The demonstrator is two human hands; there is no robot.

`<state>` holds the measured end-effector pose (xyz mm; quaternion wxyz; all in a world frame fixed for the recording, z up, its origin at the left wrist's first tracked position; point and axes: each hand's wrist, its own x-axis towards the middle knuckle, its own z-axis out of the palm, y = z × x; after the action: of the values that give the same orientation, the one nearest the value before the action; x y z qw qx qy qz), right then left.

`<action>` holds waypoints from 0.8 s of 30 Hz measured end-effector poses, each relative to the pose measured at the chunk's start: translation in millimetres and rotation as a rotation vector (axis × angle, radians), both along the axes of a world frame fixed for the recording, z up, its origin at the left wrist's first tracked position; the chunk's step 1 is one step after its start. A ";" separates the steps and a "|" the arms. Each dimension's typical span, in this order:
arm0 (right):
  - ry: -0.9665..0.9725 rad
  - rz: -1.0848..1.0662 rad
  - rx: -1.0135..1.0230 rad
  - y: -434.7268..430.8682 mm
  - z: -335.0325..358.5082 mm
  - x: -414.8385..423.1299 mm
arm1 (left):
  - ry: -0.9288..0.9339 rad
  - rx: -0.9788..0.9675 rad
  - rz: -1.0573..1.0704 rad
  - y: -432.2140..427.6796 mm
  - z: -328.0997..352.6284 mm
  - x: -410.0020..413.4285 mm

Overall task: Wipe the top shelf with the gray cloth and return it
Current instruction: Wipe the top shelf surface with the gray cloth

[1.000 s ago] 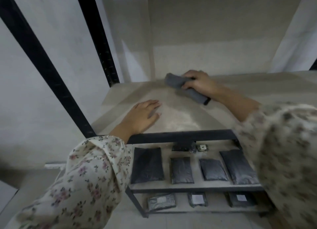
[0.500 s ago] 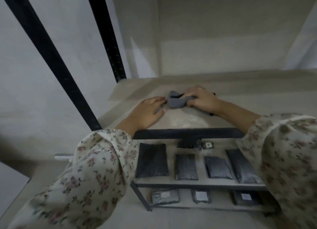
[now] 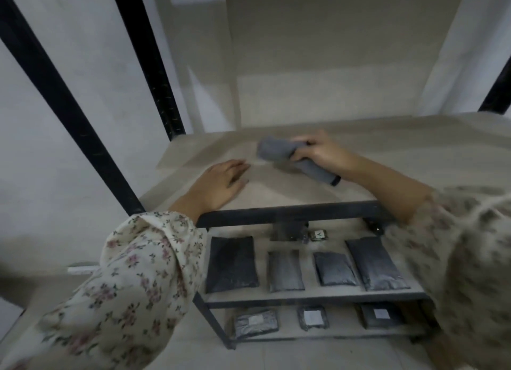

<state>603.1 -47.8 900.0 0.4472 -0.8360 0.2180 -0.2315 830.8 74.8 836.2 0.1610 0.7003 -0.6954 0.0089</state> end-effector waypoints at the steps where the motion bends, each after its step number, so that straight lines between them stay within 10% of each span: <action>1: 0.059 -0.052 -0.047 -13.9 -0.7 9.8 | 0.011 0.004 0.007 0.1 -0.6 0.0; 7: 0.362 -0.109 -0.479 -22.1 -46.9 31.1 | 0.041 0.018 0.010 0.1 -1.8 2.0; 17: 0.187 0.235 -0.244 63.8 -28.3 -23.2 | 0.018 0.003 0.011 3.2 1.6 -1.7; 20: 0.031 0.016 -0.015 38.3 -2.8 -5.6 | 0.019 -0.003 0.006 5.0 4.6 -3.9; 24: 0.362 -0.312 -0.332 -6.1 -11.9 26.2 | 0.049 0.011 0.033 7.9 3.3 -1.1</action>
<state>629.3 -53.9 888.1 0.2170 -0.8818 0.3795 -0.1771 829.8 82.8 839.6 0.1737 0.7125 -0.6798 -0.0095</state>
